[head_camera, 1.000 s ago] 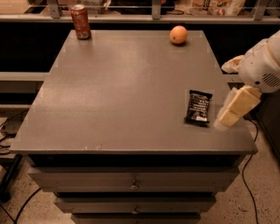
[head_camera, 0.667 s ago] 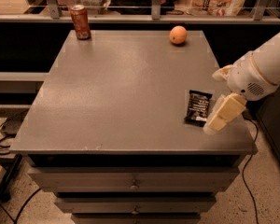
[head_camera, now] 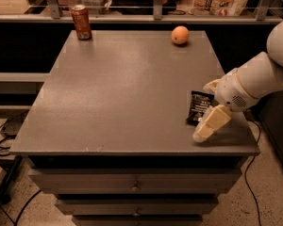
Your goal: Move rxbar chocolate near coke can
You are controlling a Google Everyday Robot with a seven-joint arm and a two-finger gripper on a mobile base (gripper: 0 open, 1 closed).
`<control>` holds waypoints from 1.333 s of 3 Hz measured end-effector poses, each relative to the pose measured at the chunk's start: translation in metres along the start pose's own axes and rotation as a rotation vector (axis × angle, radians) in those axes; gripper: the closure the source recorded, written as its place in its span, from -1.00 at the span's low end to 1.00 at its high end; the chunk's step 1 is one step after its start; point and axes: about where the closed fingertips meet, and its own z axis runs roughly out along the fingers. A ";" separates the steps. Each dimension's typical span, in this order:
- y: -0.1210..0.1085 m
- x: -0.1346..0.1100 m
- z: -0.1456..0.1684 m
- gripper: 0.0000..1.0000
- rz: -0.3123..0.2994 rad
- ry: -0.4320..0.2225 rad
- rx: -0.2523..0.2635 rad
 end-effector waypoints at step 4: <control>0.013 -0.060 -0.035 0.92 -0.127 -0.108 -0.031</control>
Offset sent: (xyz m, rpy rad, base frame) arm -0.0021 0.0227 0.0176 0.0316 -0.0264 0.0952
